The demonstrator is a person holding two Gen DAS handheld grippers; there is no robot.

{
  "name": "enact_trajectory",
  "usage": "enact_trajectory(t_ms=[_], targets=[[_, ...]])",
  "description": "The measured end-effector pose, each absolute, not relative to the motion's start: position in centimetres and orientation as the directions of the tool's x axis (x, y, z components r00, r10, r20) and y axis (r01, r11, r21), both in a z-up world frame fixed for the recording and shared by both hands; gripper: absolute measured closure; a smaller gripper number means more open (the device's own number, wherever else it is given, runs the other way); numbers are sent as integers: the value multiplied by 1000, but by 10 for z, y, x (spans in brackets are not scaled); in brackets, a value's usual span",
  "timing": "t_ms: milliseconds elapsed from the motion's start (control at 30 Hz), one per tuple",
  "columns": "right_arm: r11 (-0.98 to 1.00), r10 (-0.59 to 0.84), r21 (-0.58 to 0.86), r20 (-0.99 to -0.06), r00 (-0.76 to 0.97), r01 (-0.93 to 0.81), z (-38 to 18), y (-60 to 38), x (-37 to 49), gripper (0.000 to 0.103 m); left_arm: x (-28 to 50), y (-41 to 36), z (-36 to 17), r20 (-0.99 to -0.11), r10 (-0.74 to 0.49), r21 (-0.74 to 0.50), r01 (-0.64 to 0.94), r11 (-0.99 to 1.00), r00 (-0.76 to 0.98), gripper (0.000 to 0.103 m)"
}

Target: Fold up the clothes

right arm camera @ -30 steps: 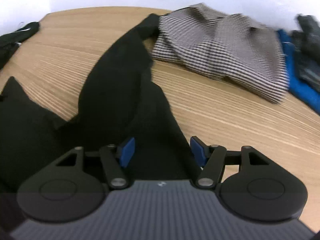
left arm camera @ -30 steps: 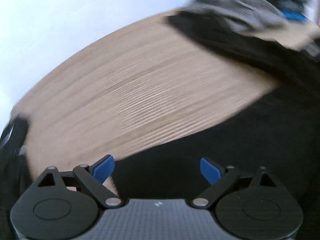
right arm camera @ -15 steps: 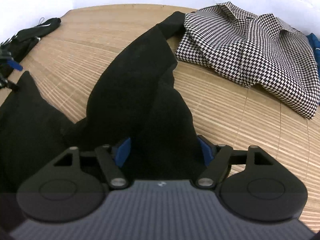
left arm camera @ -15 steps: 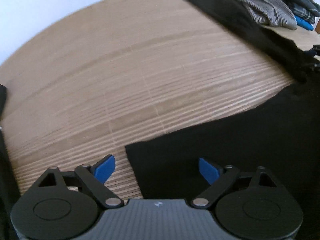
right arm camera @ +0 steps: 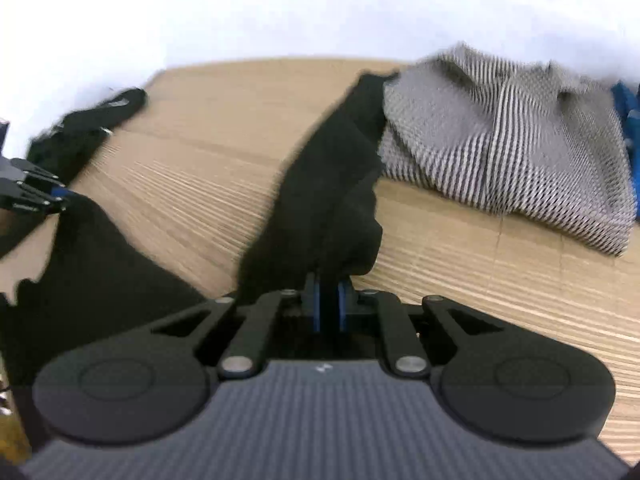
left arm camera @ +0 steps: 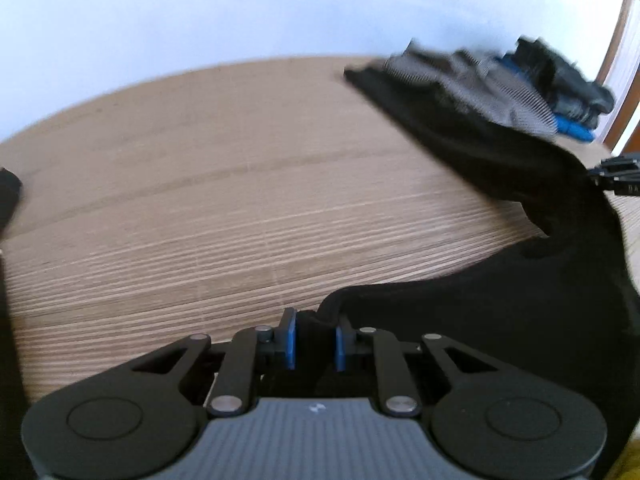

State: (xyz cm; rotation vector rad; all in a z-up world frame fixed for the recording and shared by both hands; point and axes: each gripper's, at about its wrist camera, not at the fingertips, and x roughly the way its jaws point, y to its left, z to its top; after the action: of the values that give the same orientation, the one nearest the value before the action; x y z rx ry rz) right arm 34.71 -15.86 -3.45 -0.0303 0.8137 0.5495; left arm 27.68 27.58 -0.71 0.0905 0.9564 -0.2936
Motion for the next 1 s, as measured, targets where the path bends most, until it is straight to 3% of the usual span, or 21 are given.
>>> enact_trajectory(t_ms=[167,367,533,633,700,833,1000], targets=[[849,468,175,-687,556,-498,-6,-176,283,91,219,279,11,-811,-205,-51,282,958,549,83],[866,418,168,-762,495,-471,-29,-184,214,91,177,273,-15,-877,-192,-69,279,958,441,79],[900,343,148,-822,455,-410,-74,-176,189,87,166,269,-36,-907,-150,-38,279,960,394,70],[914,323,142,-822,470,-380,-67,-174,181,81,160,274,-25,-910,-107,8,274,962,400,59],[919,314,145,-829,462,-366,-58,-175,178,77,154,273,-17,-905,-57,68,275,959,421,59],[925,315,131,-786,532,-356,-23,-171,157,74,142,282,14,-869,-57,66,230,971,492,58],[898,405,158,-658,634,-409,7,-143,149,63,157,264,25,-808,-177,-47,237,970,563,53]])
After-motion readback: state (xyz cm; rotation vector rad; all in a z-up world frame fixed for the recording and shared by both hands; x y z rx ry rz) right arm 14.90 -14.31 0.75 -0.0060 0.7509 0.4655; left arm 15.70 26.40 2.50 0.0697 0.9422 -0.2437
